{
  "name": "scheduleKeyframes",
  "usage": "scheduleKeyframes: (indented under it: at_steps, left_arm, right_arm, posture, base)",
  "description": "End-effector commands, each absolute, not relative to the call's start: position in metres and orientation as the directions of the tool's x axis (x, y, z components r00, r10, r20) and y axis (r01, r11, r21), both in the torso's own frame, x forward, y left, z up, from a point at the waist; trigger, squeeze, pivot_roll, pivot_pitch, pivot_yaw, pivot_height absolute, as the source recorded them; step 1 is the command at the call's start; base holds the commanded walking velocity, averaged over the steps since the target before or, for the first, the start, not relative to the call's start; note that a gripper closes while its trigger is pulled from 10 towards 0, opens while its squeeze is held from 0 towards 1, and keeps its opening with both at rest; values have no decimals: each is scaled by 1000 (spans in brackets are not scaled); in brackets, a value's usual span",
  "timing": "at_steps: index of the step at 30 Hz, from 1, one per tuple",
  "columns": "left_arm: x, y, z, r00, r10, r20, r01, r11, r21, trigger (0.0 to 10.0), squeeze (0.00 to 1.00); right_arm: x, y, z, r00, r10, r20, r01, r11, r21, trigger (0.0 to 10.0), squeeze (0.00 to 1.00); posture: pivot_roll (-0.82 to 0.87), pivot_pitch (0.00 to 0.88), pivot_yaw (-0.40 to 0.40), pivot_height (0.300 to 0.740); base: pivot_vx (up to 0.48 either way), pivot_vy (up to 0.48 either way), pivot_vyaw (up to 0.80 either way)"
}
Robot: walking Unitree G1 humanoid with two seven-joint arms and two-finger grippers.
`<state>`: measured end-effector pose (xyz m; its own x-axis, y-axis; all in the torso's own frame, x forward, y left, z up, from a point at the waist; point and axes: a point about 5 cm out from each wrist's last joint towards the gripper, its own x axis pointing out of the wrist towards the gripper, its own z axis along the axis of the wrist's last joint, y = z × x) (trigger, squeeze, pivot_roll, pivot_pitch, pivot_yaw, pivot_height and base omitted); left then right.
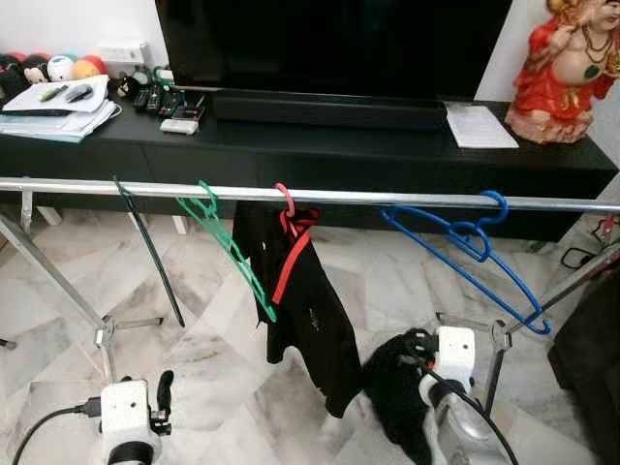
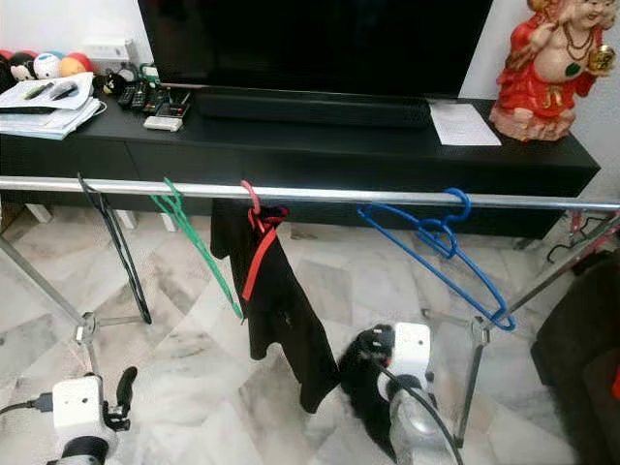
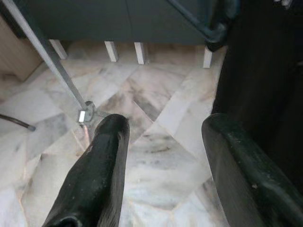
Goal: Hang hanger
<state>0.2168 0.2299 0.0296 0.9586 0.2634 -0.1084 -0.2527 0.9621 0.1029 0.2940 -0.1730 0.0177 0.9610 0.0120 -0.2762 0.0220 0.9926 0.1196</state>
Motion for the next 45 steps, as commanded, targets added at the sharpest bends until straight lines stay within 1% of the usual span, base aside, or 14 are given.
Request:
scheduleKeyframes:
  at_steps: [1,5,16,19,23,30,36,38,39,41,45]
  left_arm:
    - [215,230,30,957,266,-111,-254,961,113,10000,0]
    - [215,229,31,958,264,-109,-252,961,113,10000,0]
    - [218,227,33,965,242,-103,-230,966,116,10000,0]
    - [218,226,34,966,236,-104,-224,968,116,10000,0]
    - [219,225,35,969,228,-100,-216,970,114,10000,0]
    - [223,221,41,977,204,-67,-196,974,111,10000,0]
    - [228,215,49,984,174,-32,-170,980,106,10000,0]
    - [229,213,50,985,168,-30,-164,981,102,10000,0]
    - [229,213,50,985,168,-30,-164,981,102,10000,0]
    - [229,211,49,986,164,-32,-160,982,98,10000,0]
    - [228,211,50,986,161,-32,-158,983,97,10000,0]
  right_arm:
    - [292,-175,15,958,5,-286,27,994,108,10000,0]
    - [292,-176,15,960,8,-281,22,994,104,10000,0]
    - [287,-177,6,947,-1,-322,32,995,91,10000,0]
    - [284,-180,1,936,-21,-352,60,993,99,10000,0]
    - [283,-181,0,933,-23,-358,59,994,92,10000,0]
    - [281,-182,-3,928,-25,-372,61,994,87,10000,0]
    - [280,-183,-6,920,-35,-390,72,994,80,10000,0]
    - [273,-187,-14,896,-72,-438,108,993,57,10000,0]
    - [273,-187,-14,896,-72,-438,108,993,57,10000,0]
    - [261,-194,-26,850,-125,-512,174,984,49,10000,0]
    - [251,-202,-35,811,-176,-558,246,968,52,10000,0]
  posture:
    - [74,166,-44,740]
    - [73,167,-43,740]
    - [73,160,-34,740]
    - [75,155,-34,740]
    - [76,154,-34,740]
    - [79,140,-40,740]
    - [77,145,-47,740]
    - [74,147,-47,740]
    - [74,147,-47,740]
    - [72,152,-44,740]
    - [74,154,-41,740]
  base:
    - [0,0,0]
    - [0,0,228]
    - [0,0,774]
    - [0,0,0]
    - [0,0,0]
    - [0,0,0]
    - [0,0,0]
    - [0,0,0]
    - [0,0,0]
    - [0,0,0]
    - [0,0,0]
